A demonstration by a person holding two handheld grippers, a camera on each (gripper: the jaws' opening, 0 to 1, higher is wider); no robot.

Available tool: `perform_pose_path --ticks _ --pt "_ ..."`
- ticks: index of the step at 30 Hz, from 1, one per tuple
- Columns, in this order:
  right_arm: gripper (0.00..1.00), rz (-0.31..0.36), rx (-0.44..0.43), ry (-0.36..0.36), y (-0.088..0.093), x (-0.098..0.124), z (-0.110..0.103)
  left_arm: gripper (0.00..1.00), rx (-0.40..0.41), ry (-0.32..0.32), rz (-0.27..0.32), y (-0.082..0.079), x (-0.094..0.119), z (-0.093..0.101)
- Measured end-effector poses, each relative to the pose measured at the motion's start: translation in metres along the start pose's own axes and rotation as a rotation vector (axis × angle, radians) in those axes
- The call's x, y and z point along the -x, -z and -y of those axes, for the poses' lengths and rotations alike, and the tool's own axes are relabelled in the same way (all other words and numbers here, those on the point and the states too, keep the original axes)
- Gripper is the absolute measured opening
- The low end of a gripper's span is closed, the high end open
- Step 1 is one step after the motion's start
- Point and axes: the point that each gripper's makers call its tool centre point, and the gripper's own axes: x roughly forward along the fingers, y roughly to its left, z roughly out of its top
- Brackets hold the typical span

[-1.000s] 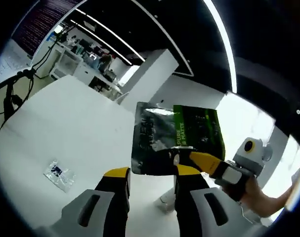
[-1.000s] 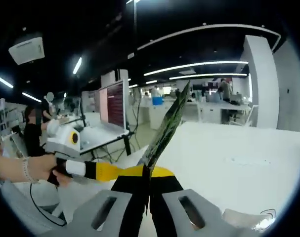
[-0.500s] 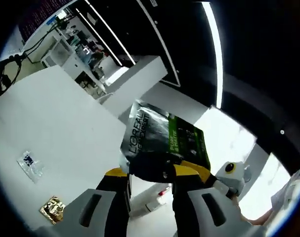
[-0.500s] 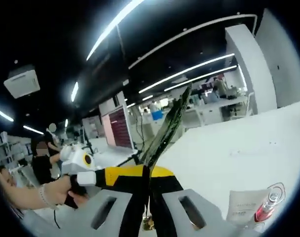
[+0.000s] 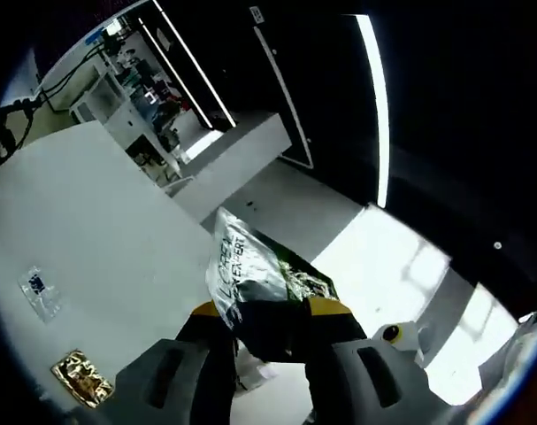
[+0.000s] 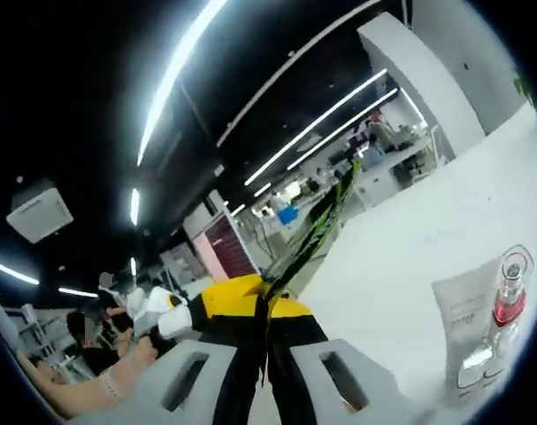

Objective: Arrange the skincare products in the storage area until every visible bottle or jar stands upright without overlapping.

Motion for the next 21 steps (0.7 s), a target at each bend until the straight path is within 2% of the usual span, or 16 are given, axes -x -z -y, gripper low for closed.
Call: perform_pose_path --ticks 8,10,13,15,21 --pt "0.01 -0.001 0.011 0.002 0.001 0.001 -0.002 0.14 -0.025 -0.054 0.034 -0.002 0.001 -0.002" --pt "0.01 -0.008 0.017 0.011 0.002 0.002 0.000 0.14 -0.075 -0.071 0.020 -0.001 0.000 -0.005" --pt "0.01 -0.030 0.026 0.021 0.006 0.003 0.002 0.12 -0.210 -0.100 -0.001 0.001 0.000 -0.005" --pt "0.01 -0.053 0.029 0.021 0.011 0.004 0.002 0.07 -0.287 -0.108 -0.017 0.002 0.000 -0.002" --pt "0.01 -0.086 0.040 0.019 0.020 0.002 0.001 0.01 -0.451 -0.128 -0.046 -0.003 0.002 -0.004"
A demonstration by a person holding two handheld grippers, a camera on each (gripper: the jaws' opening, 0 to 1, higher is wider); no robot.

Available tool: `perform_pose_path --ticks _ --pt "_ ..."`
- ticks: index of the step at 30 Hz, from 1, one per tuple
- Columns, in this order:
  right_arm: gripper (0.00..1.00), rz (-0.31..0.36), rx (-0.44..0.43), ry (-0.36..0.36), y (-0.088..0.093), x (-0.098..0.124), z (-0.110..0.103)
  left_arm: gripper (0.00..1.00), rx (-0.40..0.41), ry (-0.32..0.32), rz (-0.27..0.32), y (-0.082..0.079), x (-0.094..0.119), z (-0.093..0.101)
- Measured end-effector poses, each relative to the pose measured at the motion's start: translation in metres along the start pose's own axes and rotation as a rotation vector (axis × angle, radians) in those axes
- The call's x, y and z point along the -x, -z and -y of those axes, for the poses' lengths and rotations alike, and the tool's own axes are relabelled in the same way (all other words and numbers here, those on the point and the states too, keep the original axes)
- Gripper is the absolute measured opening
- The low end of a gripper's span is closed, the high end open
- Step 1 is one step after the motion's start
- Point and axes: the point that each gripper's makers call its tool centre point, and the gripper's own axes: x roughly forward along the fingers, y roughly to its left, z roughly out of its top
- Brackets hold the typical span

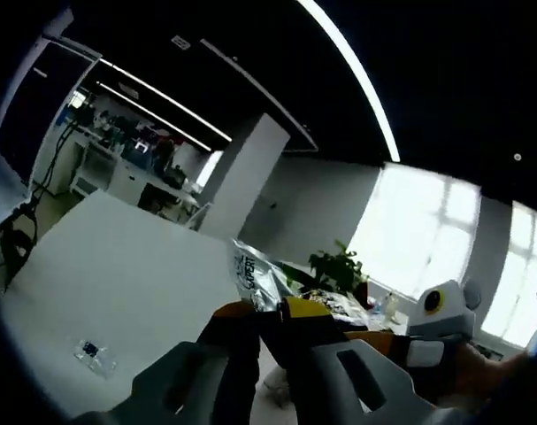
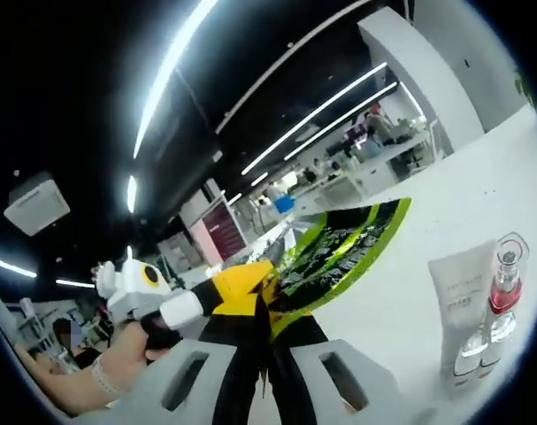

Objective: Arrange the skincare products in the storage area until every visible bottle or jar stands upright without overlapping.

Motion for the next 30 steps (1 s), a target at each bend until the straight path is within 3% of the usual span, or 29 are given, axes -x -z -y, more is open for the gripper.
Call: perform_pose_path --ticks 4,6,9,14,21,23,25,30 --pt "0.02 -0.055 0.027 -0.001 0.013 -0.003 0.000 0.00 -0.228 -0.022 -0.065 0.003 0.002 0.000" --pt "0.03 -0.078 0.047 -0.001 0.017 -0.002 0.000 0.00 -0.278 -0.021 -0.087 0.007 0.003 0.001" --pt "0.09 -0.115 0.080 0.012 0.022 0.001 0.002 0.00 -0.207 -0.021 -0.064 0.003 0.005 -0.005" --pt "0.11 -0.179 0.113 0.021 0.034 0.009 0.008 0.00 -0.198 -0.046 -0.068 0.001 0.006 -0.020" --pt "0.09 -0.297 0.306 0.064 0.055 0.028 0.027 0.00 -0.207 -0.086 -0.108 0.005 0.008 -0.043" --pt "0.09 -0.281 0.287 0.060 0.052 0.032 0.027 0.00 -0.203 -0.087 -0.140 0.012 0.008 -0.045" --pt "0.08 -0.288 0.299 0.065 0.050 0.034 0.032 0.00 -0.279 -0.103 -0.201 0.025 0.008 -0.051" --pt "0.08 -0.317 0.356 0.083 0.052 0.038 0.040 0.00 -0.147 -0.058 -0.238 0.047 0.004 -0.047"
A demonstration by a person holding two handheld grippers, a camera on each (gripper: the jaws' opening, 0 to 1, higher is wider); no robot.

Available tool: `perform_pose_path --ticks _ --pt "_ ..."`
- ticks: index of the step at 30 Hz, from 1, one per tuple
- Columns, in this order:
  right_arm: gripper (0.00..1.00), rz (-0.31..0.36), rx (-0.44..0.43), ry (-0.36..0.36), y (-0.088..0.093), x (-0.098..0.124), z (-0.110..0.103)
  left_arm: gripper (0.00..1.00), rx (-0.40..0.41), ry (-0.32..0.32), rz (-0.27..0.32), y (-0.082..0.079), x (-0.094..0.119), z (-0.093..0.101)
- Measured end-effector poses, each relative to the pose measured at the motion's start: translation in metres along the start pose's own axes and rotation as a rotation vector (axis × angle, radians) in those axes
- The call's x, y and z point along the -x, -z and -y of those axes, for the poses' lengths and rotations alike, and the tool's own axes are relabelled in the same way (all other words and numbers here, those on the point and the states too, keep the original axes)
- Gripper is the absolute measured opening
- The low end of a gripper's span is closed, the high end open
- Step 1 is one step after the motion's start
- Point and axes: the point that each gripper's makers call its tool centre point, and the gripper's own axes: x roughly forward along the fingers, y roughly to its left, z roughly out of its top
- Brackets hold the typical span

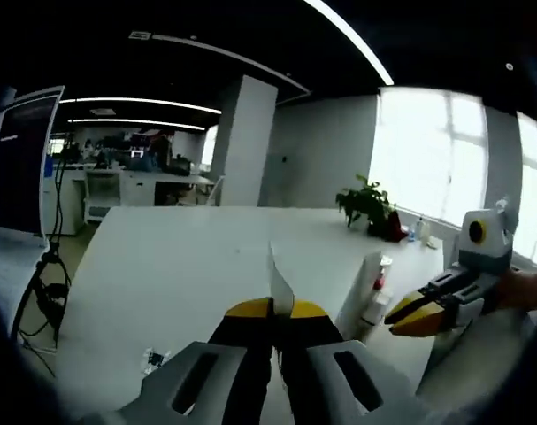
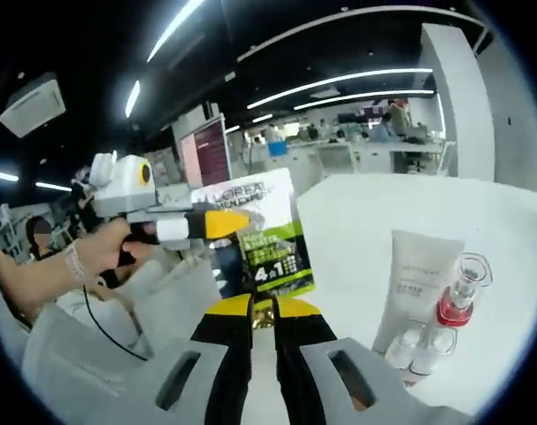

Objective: Arrange the skincare products in the storage area until every visible bottle or jar stands upright without overlapping.

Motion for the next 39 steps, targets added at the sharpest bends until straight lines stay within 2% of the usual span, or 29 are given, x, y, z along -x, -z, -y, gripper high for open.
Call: perform_pose_path --ticks 4,7,12,15,20,21,24,27,32,33,37,39 --pt "0.08 -0.056 0.088 0.003 0.011 0.002 -0.001 0.00 0.020 0.033 -0.066 0.019 -0.009 0.006" --pt "0.08 -0.073 0.087 0.000 0.018 0.001 0.002 0.00 0.067 0.081 -0.122 0.030 -0.010 0.016" --pt "0.09 -0.113 0.104 0.011 0.027 0.003 0.009 0.00 0.075 0.129 -0.190 0.048 -0.020 0.024" --pt "0.10 -0.132 0.105 0.013 0.030 0.003 0.012 0.00 0.116 0.162 -0.236 0.060 -0.024 0.029" --pt "0.11 -0.165 0.123 -0.002 0.036 0.000 0.009 0.00 0.171 0.197 -0.278 0.073 -0.037 0.034" --pt "0.11 -0.179 0.132 -0.012 0.038 -0.001 0.007 0.00 0.174 0.211 -0.297 0.078 -0.037 0.041" --pt "0.11 -0.203 0.172 -0.028 0.042 -0.004 0.005 0.00 0.174 0.231 -0.320 0.083 -0.044 0.044" --pt "0.11 -0.231 0.194 -0.046 0.047 -0.005 0.004 0.00 0.135 0.243 -0.347 0.087 -0.049 0.044" --pt "0.14 -0.320 0.299 -0.032 0.066 -0.009 0.016 0.00 0.068 0.243 -0.380 0.094 -0.056 0.049" --pt "0.14 -0.331 0.307 -0.032 0.071 -0.012 0.017 0.00 0.030 0.237 -0.394 0.097 -0.056 0.051" --pt "0.15 -0.331 0.289 -0.043 0.078 -0.019 0.016 0.00 -0.075 0.217 -0.425 0.105 -0.064 0.045" --pt "0.15 -0.342 0.310 -0.035 0.082 -0.024 0.017 0.00 -0.086 0.214 -0.433 0.109 -0.066 0.049"
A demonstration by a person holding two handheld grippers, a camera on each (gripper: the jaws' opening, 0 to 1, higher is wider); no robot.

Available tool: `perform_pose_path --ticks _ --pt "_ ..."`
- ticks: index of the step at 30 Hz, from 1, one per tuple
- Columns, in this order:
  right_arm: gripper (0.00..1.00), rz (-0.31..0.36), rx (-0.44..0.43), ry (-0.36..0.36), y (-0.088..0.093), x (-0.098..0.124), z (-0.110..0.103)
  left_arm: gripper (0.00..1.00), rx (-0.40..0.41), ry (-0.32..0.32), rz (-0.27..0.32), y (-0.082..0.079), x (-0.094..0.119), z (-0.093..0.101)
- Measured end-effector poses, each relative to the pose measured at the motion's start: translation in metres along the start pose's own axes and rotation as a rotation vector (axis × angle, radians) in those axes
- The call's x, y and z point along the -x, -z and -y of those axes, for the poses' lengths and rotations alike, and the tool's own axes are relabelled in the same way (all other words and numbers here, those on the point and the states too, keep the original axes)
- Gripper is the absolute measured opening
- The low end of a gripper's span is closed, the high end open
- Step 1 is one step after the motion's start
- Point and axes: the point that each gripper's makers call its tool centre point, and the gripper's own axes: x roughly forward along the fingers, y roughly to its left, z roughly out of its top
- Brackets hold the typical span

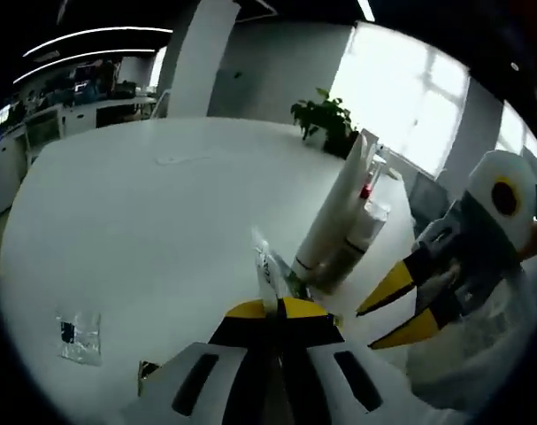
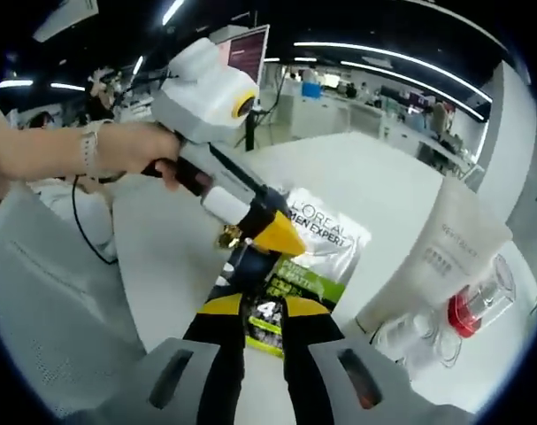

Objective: Arrange the skincare products in the storage area until every visible bottle or jar stands upright without overlapping.

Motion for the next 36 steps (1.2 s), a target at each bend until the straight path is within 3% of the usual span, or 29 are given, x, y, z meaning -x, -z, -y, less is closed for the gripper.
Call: perform_pose_path --ticks 4,7,12,16,20,29,36 --pt "0.18 -0.040 0.053 0.015 0.010 -0.010 0.002 0.00 -0.127 -0.033 -0.048 0.006 -0.008 -0.011" --pt "0.19 -0.059 0.055 -0.003 0.016 -0.015 0.000 0.00 -0.261 -0.063 -0.077 0.006 -0.016 -0.008" --pt "0.19 -0.075 0.076 0.008 0.023 -0.021 0.005 0.00 -0.326 -0.052 -0.086 0.007 -0.026 -0.005" --pt "0.19 -0.084 0.074 0.021 0.027 -0.021 0.012 0.00 -0.469 -0.061 -0.121 0.011 -0.035 -0.009" --pt "0.19 -0.100 0.070 0.036 0.035 -0.023 0.018 0.00 -0.513 -0.020 -0.127 0.014 -0.043 -0.004" --pt "0.19 -0.132 0.043 0.037 0.050 -0.030 0.020 0.00 -0.568 0.005 -0.154 0.017 -0.053 -0.008" --pt "0.19 -0.139 0.049 0.046 0.053 -0.034 0.026 0.00 -0.620 0.041 -0.142 0.017 -0.057 -0.012"
